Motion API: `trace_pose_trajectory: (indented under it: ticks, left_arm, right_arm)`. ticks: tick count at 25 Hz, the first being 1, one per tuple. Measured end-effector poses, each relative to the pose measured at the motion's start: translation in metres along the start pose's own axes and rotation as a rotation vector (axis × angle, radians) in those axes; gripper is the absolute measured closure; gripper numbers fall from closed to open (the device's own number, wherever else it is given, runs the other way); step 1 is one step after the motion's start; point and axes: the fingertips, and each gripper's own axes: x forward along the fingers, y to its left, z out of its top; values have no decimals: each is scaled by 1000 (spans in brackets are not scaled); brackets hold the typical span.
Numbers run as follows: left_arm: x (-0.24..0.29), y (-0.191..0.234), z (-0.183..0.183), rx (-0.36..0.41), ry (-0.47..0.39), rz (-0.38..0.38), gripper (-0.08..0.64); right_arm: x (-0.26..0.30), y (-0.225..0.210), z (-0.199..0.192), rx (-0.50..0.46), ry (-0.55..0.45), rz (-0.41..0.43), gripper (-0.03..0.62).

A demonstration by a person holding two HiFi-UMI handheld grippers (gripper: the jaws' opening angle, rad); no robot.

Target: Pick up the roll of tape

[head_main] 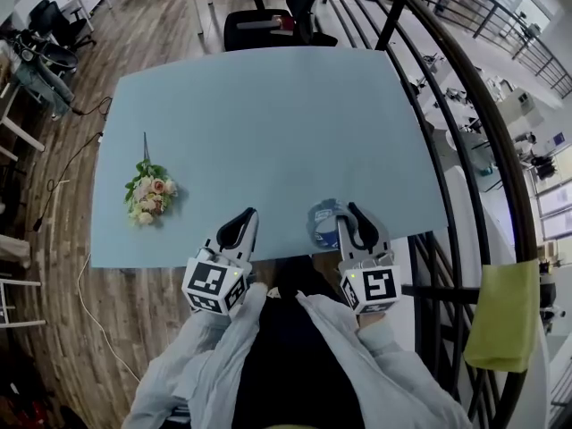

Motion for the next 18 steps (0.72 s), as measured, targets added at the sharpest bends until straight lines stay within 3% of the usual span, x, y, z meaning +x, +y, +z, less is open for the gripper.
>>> trace_pose_trajectory:
  ticks: [6,18]
  left_arm:
    - [-6,-18,3,13,-17,-34,534]
    - [-5,-43,2,38,-22,-91,534]
  right_arm:
    - [-15,18,2,-27,-41,68,499]
    - [-37,5,-9,83,-34,43,500]
